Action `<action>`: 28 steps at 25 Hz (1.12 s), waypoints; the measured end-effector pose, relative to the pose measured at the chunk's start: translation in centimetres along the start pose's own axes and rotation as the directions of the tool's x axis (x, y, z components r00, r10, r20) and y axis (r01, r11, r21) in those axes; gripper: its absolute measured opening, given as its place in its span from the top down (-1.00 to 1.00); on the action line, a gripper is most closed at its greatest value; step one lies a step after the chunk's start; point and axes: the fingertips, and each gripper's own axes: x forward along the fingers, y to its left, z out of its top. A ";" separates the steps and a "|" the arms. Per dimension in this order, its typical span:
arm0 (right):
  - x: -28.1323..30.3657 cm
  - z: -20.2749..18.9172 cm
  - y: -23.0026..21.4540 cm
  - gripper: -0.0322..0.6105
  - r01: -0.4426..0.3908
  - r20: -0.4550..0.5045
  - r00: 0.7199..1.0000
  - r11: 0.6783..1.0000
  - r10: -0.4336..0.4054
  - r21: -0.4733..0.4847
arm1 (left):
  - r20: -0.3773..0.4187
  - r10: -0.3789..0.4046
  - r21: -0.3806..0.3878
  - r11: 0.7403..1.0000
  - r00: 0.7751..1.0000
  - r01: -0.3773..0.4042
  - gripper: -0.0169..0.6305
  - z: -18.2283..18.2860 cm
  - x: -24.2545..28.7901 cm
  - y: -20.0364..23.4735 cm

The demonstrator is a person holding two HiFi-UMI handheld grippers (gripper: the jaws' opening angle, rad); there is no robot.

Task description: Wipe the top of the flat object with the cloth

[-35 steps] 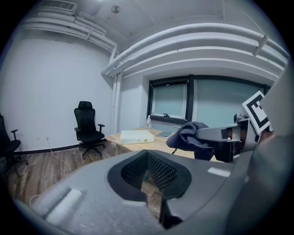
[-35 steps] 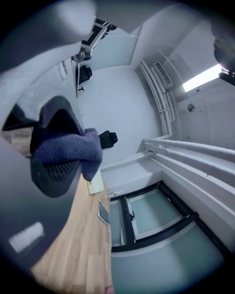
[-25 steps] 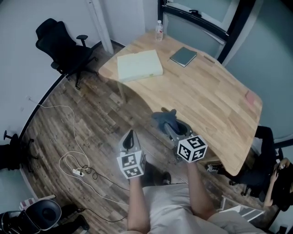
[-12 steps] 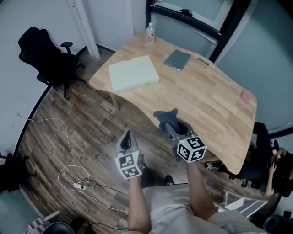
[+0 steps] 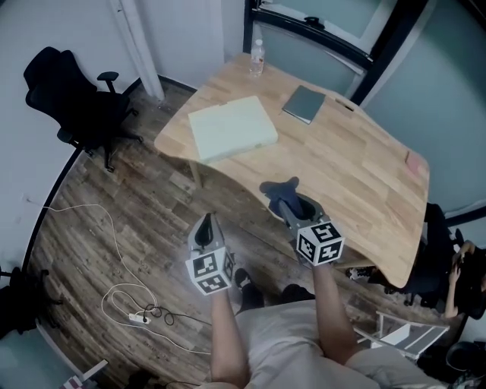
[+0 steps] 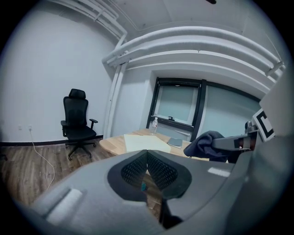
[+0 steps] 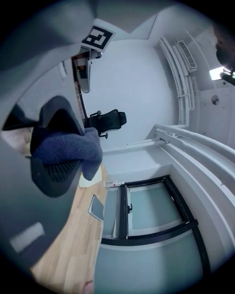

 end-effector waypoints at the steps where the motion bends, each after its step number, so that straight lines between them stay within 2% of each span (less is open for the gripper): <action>1: 0.5 -0.3 0.2 0.49 0.014 -0.013 1.000 1.000 -0.014 -0.013 | -0.003 0.001 -0.004 1.000 1.000 -0.001 0.92 -0.1 0.2 0.7; 6: 2.8 -0.5 0.7 0.49 0.049 -0.039 0.998 0.999 -0.048 0.006 | -0.013 -0.003 -0.007 1.000 1.000 0.003 0.92 0.0 1.0 3.0; 15: 7.1 1.3 0.3 0.48 0.041 -0.034 0.999 0.999 -0.040 0.022 | 0.004 0.015 0.011 1.000 1.000 -0.015 0.92 1.6 3.1 6.0; 19: 10.7 2.7 -0.4 0.48 0.021 -0.023 1.000 0.999 -0.020 0.038 | 0.000 0.023 0.042 0.999 1.000 -0.023 0.92 3.0 5.6 7.4; 28: 19.2 7.2 -1.9 0.48 -0.016 -0.010 1.000 0.999 0.016 0.045 | -0.030 -0.023 0.096 0.995 0.999 0.026 0.92 7.5 13.9 8.8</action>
